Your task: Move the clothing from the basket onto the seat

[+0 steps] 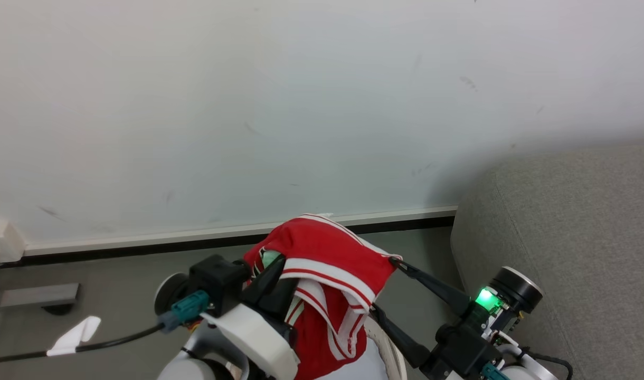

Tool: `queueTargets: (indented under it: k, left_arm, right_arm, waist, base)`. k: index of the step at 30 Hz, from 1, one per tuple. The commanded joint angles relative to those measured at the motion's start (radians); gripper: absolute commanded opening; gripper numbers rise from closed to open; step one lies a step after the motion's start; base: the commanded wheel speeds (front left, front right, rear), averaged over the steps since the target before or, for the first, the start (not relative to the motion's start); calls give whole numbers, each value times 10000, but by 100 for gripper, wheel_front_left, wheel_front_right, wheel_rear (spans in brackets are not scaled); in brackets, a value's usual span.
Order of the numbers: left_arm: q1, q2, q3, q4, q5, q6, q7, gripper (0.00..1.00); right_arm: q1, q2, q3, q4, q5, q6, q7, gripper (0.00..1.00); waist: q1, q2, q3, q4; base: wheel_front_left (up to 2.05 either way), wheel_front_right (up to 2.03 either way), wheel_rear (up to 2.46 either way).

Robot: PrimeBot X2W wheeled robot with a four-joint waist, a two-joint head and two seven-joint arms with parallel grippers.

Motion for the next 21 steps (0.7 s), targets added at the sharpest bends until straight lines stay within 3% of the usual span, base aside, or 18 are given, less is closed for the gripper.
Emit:
queueTargets:
  k: [1,9,10,11,12,13,14,15,20,21]
  left_arm:
    - [-117,-31,-61,-37,-106,-51,0,0]
    - [-109,-204,-480,-128,-322,-318,191,0]
    - [-108,-209,-502,-135,-313,-314,198,0]
    - [-110,-228,-527,-133,-316,-308,201,0]
    - [-109,-246,-547,-128,-321,-307,198,0]
    - [-103,-249,-561,-108,-333,-306,184,0]
    - [-94,-244,-566,-84,-338,-303,162,5]
    - [-81,-233,-564,-49,-335,-294,143,24]
    - [-27,-159,-562,121,-248,-264,-28,53]
    - [-5,-154,-562,154,-239,-263,-77,76]
  right_arm:
    - [-172,-24,66,119,27,-21,31,100]
    - [-680,539,435,961,300,-21,5,100]
    - [-658,647,429,1124,449,-21,4,82]
    - [-622,748,380,1304,617,-21,5,37]
    - [-592,860,313,1457,746,-21,4,0]
    - [-543,963,235,1607,908,-21,4,0]
    - [-480,1064,129,1723,1109,-21,3,0]
    - [-418,1169,12,1822,1329,-21,2,0]
    - [-250,1443,-354,2014,1978,-21,-1,0]
    - [-230,1474,-414,2004,2095,-21,-2,0]
  waist:
    - [0,0,6,29]
    - [0,0,13,148]
    - [0,0,11,157]
    - [0,0,14,167]
    - [0,0,19,178]
    - [0,0,26,183]
    - [0,0,33,183]
    - [0,0,44,179]
    - [0,0,110,122]
    - [0,0,123,102]
  base:
    - [0,0,0]
    - [0,0,0]
    - [0,0,0]
    - [0,0,0]
    - [0,0,0]
    - [0,0,0]
    - [0,0,0]
    - [0,0,0]
    - [0,0,0]
    - [0,0,0]
